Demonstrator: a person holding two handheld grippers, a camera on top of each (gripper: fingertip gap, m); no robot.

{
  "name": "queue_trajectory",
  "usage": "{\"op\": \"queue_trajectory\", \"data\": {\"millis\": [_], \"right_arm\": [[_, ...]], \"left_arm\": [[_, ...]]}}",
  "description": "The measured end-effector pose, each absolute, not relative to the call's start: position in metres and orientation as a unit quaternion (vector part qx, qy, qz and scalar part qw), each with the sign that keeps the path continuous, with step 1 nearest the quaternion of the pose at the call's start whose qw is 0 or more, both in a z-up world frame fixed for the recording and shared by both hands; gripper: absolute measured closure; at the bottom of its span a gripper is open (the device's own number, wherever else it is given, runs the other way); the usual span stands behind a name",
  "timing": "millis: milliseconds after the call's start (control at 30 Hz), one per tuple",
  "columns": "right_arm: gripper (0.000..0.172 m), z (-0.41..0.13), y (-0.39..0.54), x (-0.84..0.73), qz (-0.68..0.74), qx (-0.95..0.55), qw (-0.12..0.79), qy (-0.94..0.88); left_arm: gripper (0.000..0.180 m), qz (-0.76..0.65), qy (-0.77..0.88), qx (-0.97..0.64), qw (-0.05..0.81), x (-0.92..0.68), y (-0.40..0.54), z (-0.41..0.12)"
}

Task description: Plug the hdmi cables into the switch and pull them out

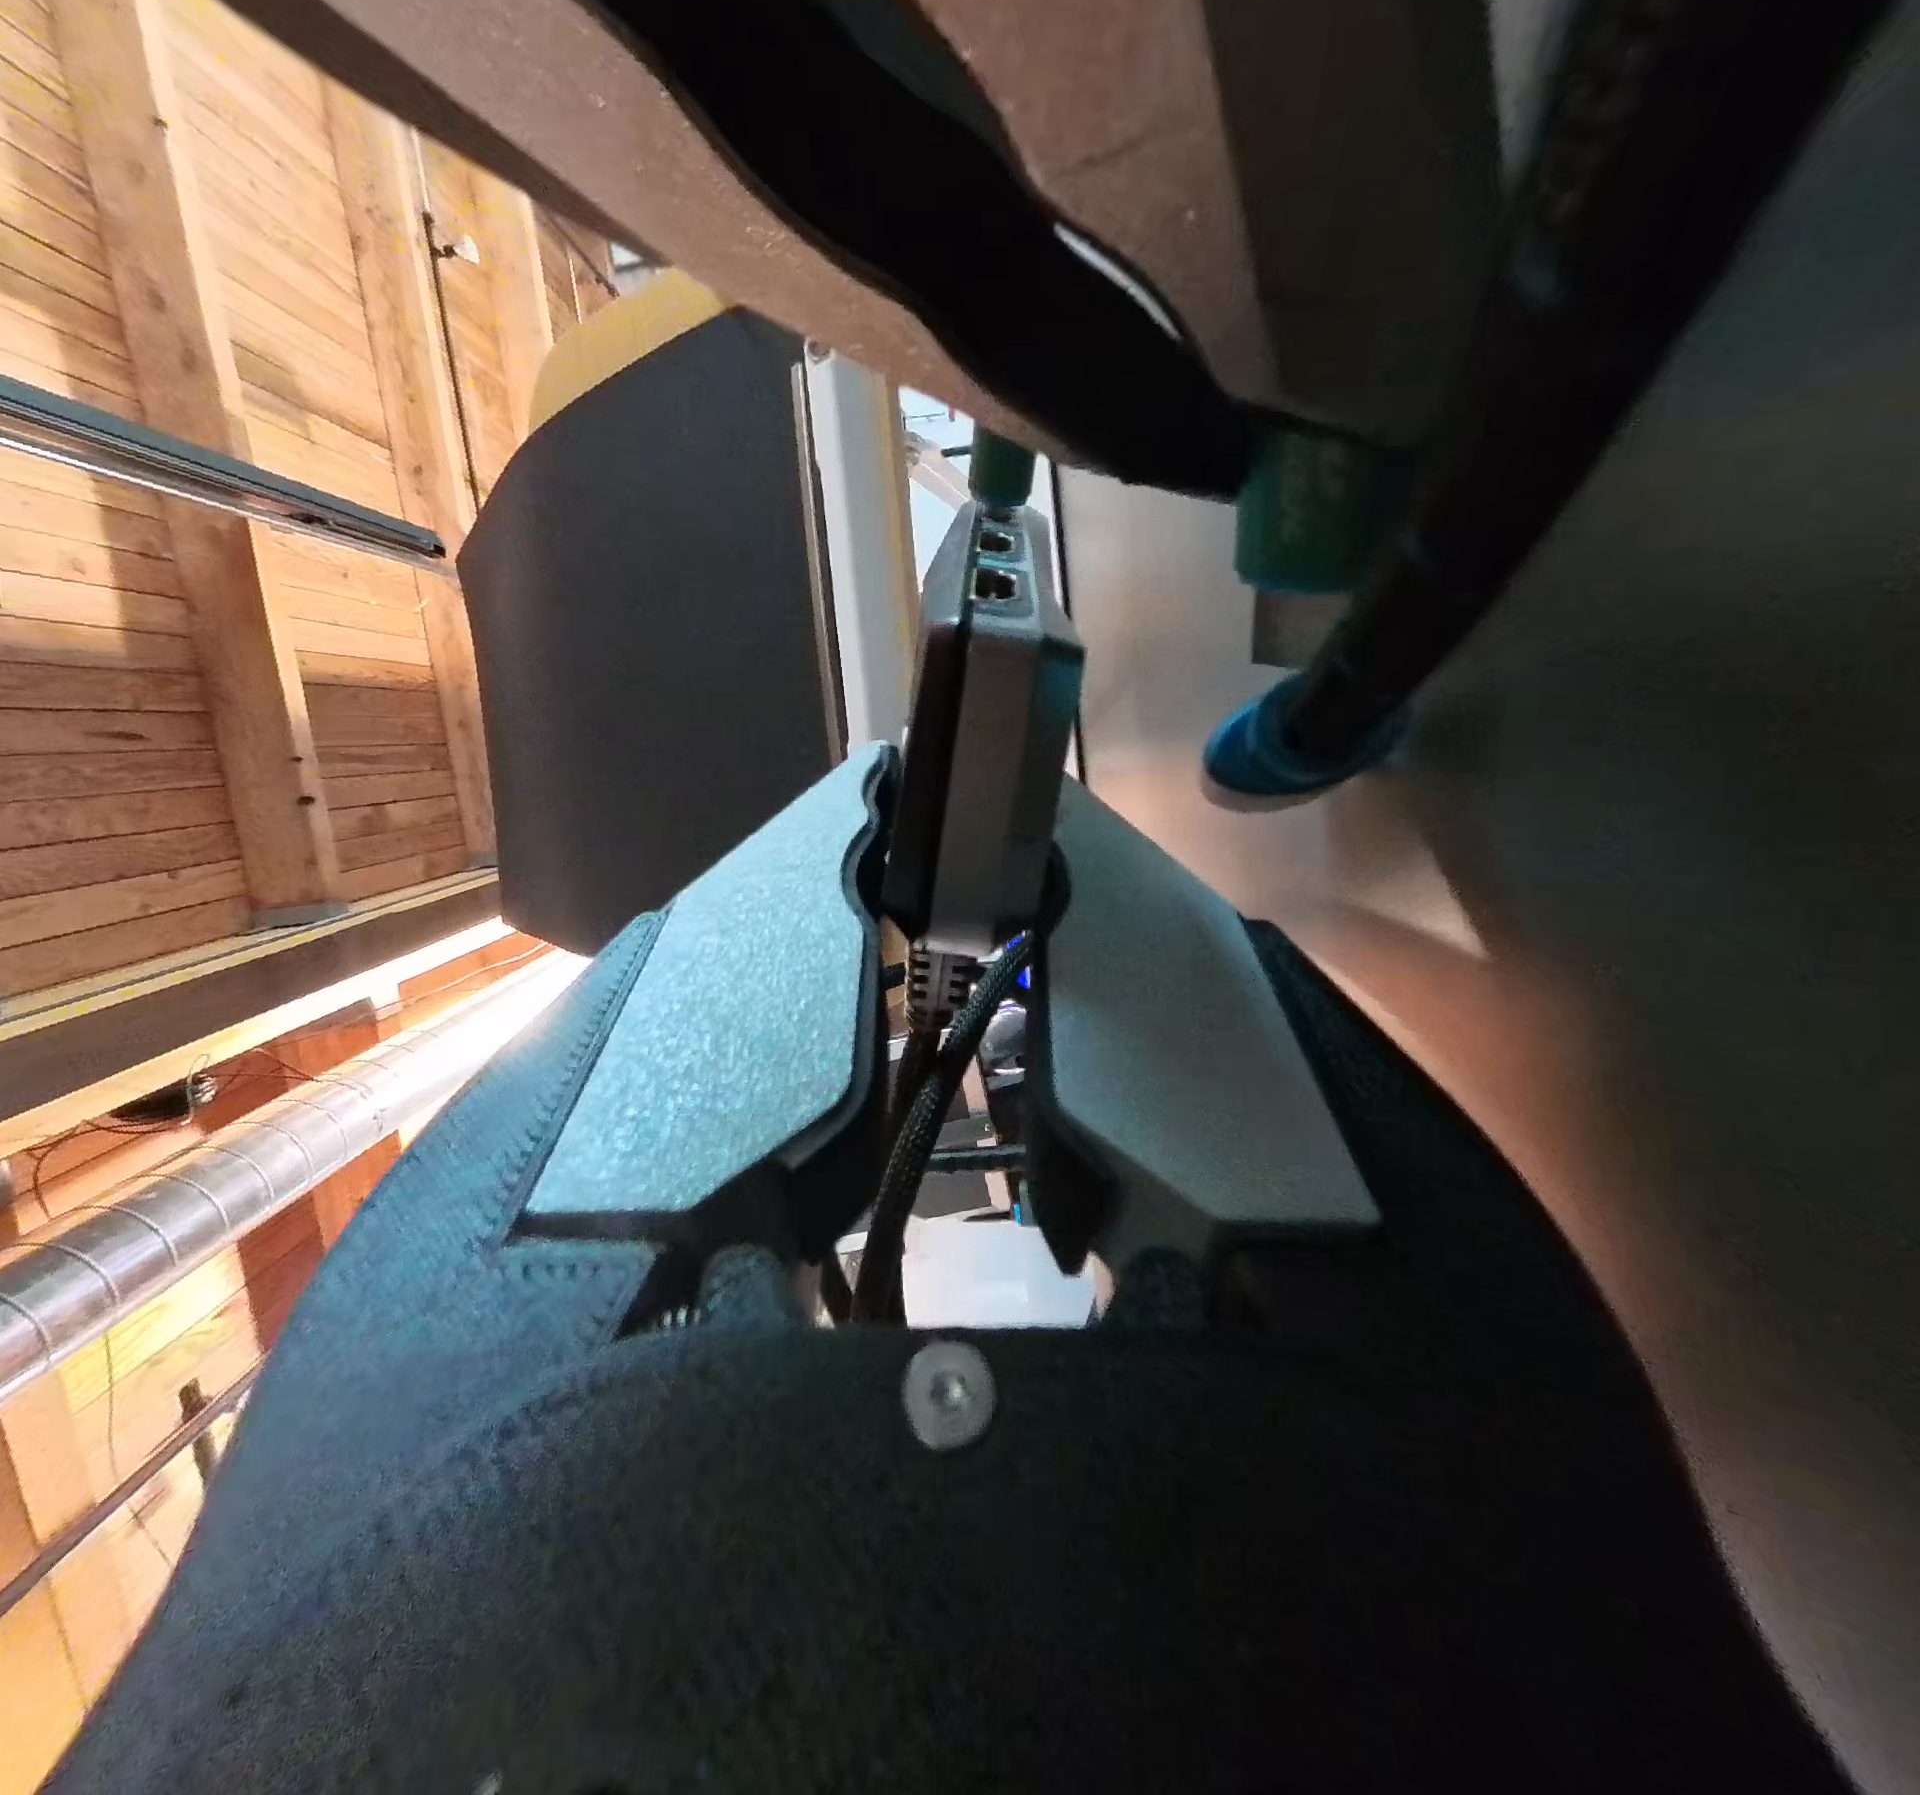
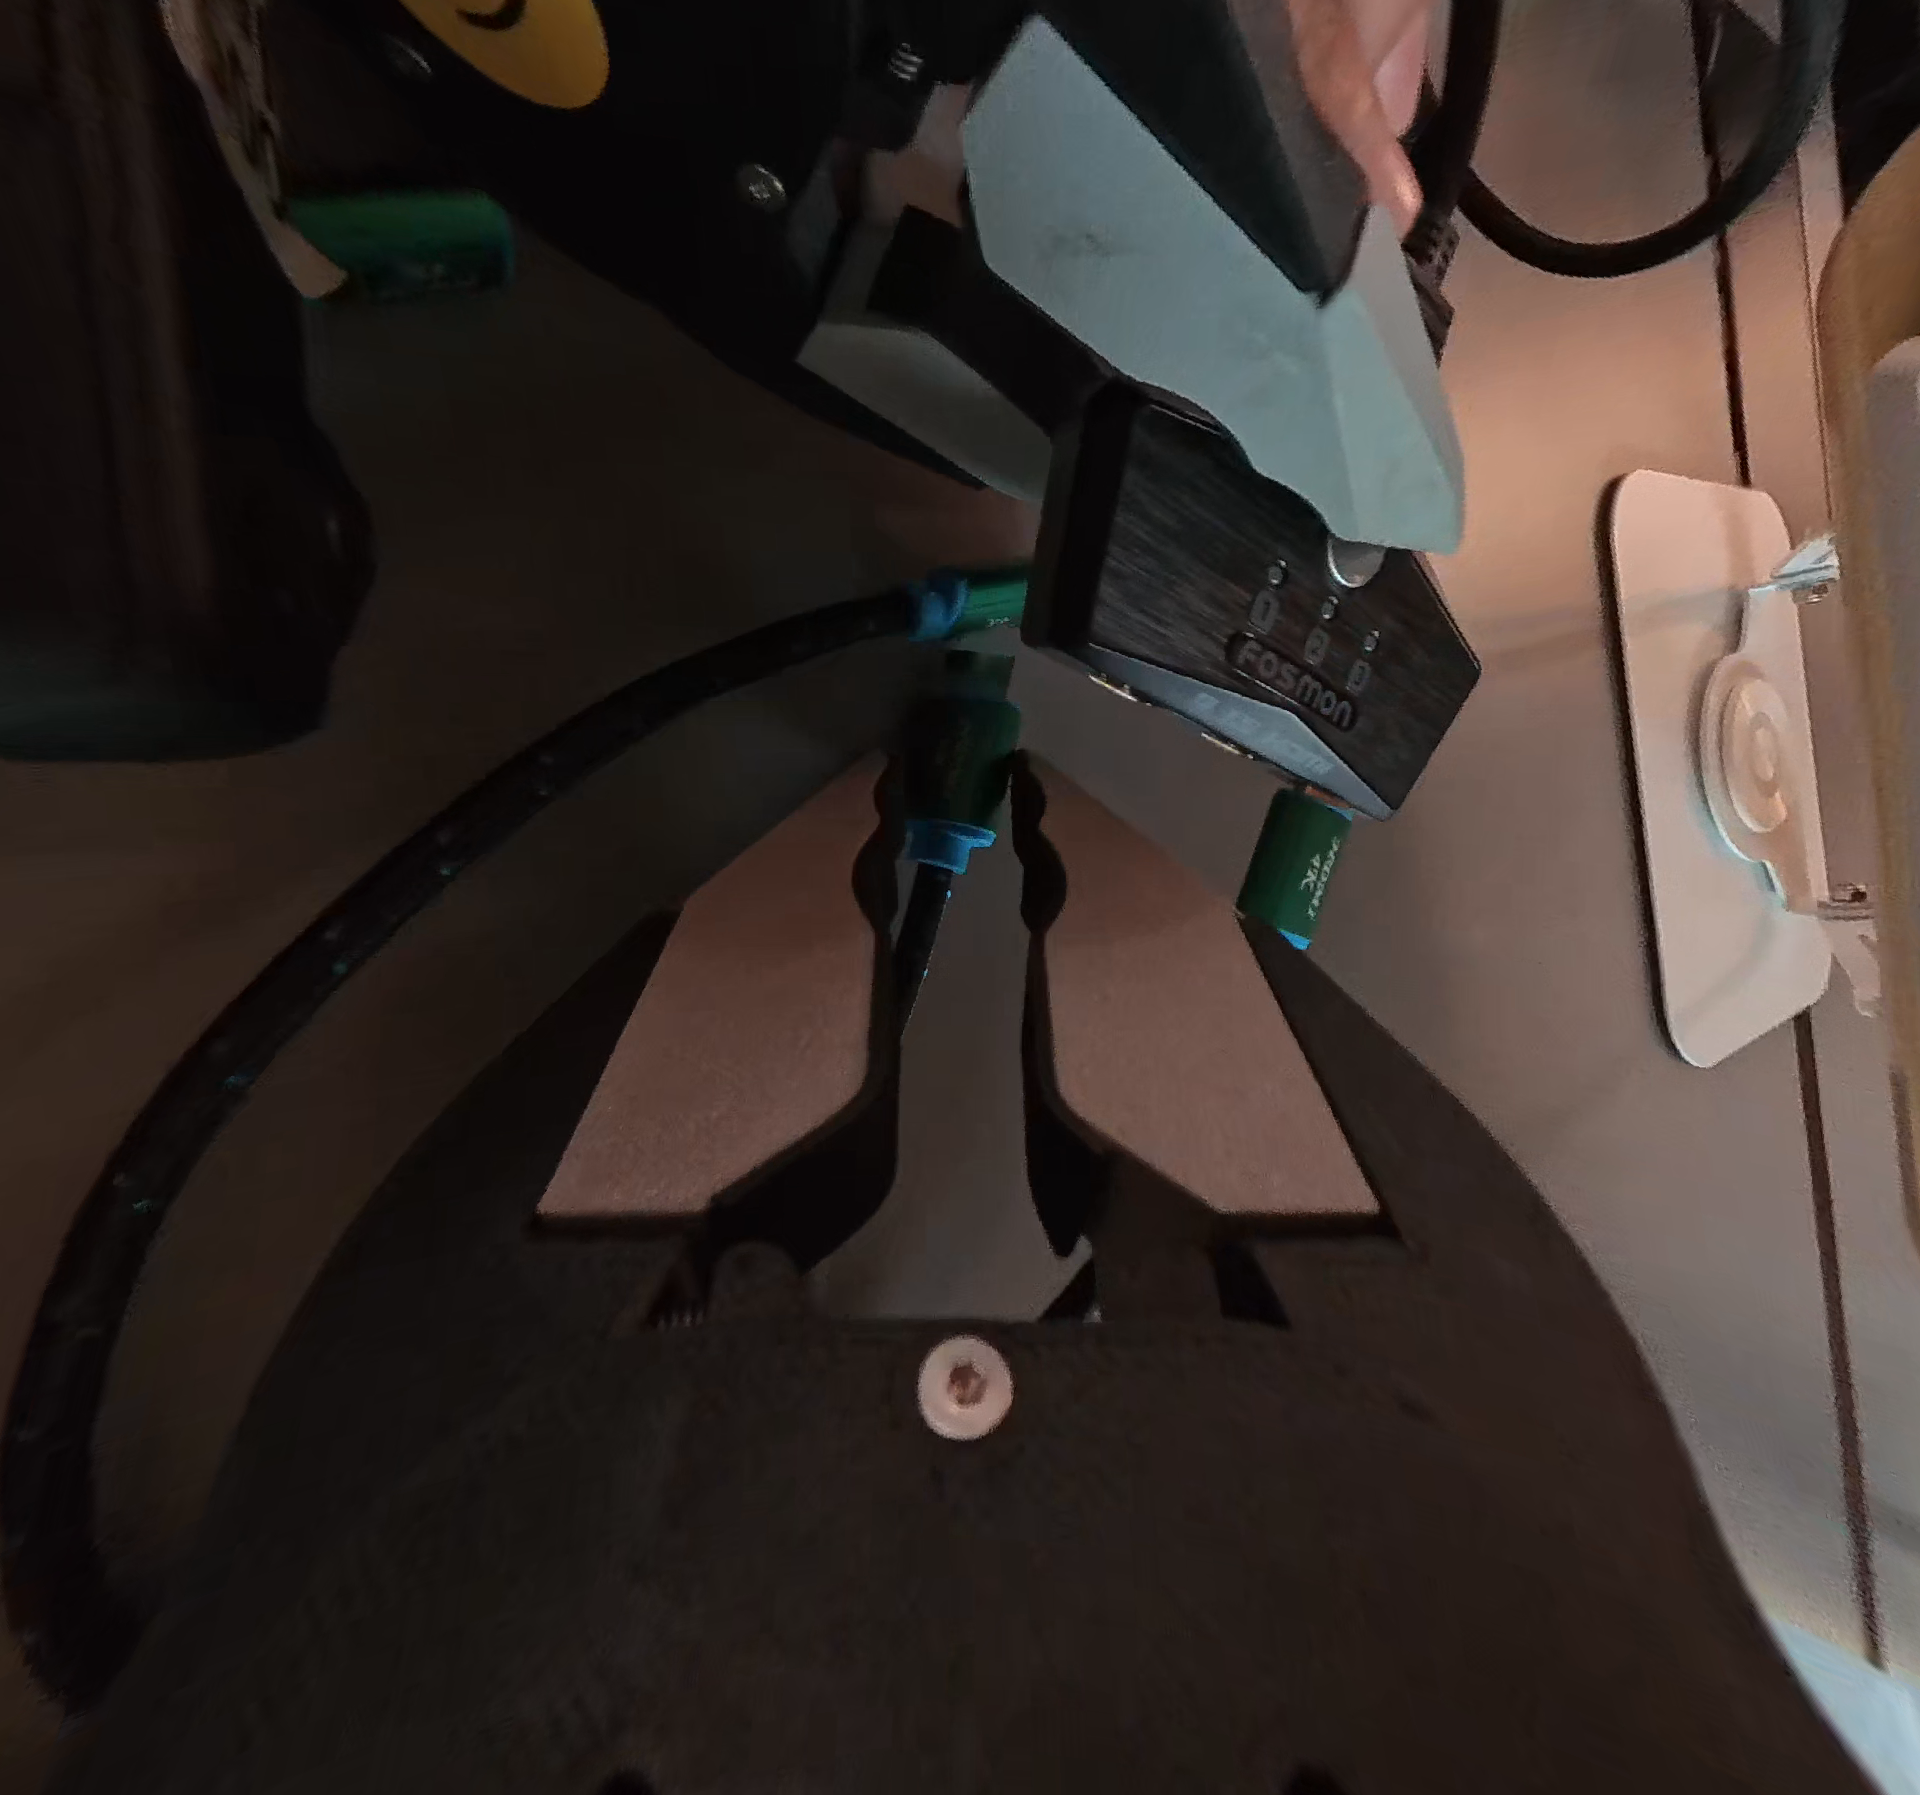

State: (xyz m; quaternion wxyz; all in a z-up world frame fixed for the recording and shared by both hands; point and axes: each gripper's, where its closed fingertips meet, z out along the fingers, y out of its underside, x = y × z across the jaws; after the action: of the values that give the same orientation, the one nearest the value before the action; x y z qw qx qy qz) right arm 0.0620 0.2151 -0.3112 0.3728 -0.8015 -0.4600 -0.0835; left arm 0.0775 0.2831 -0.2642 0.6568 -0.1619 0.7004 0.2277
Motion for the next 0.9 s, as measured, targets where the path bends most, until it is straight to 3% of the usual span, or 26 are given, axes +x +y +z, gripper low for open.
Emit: {"op": "queue_trajectory", "data": {"millis": [900], "right_arm": [[0.157, -0.3105, 0.213, 0.0649, 0.094, -0.845, 0.396, -0.346]], "left_arm": [[0.158, 0.206, 0.705, -0.196, 0.65, 0.0777, 0.28, -0.2718]]}}
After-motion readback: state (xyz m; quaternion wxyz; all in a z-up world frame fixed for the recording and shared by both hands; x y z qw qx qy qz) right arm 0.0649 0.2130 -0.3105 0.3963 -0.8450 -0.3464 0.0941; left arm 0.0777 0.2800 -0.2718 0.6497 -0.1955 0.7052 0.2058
